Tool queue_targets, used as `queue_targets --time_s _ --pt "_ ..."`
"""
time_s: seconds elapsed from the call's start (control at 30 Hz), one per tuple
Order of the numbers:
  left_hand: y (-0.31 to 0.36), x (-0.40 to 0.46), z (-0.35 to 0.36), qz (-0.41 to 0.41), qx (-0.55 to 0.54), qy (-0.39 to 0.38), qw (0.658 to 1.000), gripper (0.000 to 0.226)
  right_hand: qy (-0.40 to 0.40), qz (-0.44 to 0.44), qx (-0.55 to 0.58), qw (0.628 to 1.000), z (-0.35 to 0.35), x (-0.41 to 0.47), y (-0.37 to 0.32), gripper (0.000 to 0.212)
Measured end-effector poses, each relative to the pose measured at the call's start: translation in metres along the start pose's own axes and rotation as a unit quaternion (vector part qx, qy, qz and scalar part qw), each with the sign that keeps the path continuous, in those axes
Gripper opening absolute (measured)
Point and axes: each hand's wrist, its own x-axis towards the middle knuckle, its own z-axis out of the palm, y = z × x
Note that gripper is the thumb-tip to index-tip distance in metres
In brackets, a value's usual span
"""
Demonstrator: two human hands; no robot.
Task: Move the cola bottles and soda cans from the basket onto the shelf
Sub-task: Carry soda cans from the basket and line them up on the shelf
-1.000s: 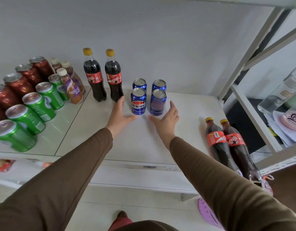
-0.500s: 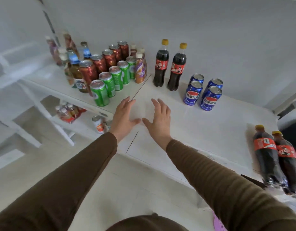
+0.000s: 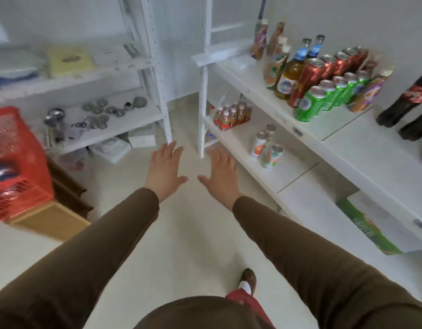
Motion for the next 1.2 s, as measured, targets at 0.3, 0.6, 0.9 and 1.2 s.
queue_targets --time_s 0.3,0.6,0.9,1.2 --pt "-0.179 -0.073 -0.041 -0.143 0.054 0.022 0.988 0.091 -0.096 -0.121 -0.022 0.988 0.098 0.029 -0.158 0.081" --pt "-0.316 -0.080 -0.073 -0.214 0.077 -0.003 0.974 0.090 -0.176 -0.199 -0.005 0.964 0.194 0.094 -0.282 0.083" --pt "-0.453 -0.111 -0.110 -0.290 0.049 -0.002 0.956 0.086 -0.225 -0.239 0.051 0.943 0.262 0.128 -0.418 0.076" --pt "-0.607 -0.124 -0.134 -0.295 0.012 -0.028 0.955 0.082 -0.237 -0.179 0.092 0.950 0.352 0.141 -0.543 0.067"
